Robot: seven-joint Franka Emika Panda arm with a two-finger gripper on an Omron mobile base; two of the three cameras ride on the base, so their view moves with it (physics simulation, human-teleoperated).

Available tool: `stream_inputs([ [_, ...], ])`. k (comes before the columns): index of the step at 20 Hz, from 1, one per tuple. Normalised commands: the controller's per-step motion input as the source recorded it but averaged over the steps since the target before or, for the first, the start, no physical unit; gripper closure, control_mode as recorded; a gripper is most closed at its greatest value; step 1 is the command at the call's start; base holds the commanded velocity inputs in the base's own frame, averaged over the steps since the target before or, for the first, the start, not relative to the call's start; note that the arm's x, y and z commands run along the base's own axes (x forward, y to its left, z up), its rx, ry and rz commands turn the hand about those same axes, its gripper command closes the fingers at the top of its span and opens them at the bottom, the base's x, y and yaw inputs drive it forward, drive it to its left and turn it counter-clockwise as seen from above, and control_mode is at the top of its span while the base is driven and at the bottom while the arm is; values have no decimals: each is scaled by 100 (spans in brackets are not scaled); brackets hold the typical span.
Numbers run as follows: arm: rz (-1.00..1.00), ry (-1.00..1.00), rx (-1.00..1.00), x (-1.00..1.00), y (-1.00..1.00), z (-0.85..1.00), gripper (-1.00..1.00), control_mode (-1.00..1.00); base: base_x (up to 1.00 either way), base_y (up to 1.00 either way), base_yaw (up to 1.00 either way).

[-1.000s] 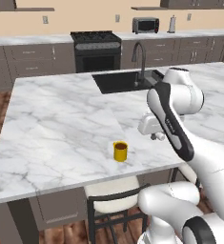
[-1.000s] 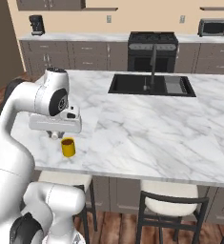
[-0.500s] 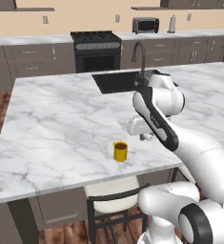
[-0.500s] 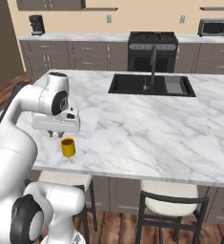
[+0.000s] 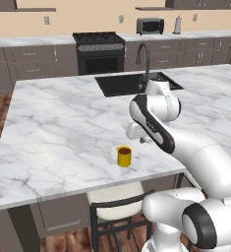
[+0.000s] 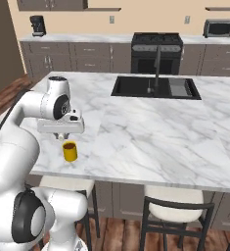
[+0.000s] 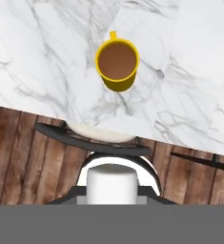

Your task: Pick up the marshmallow and place it in the cup of hot chocolate on the dining counter.

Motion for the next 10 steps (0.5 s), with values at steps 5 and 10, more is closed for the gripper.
stream_inputs([
  [5, 0, -11, 0, 29, 32, -15, 100, -100, 0, 0, 0],
  [10, 0, -10, -1, 32, 29, -36, 100, -100, 0, 0, 0],
])
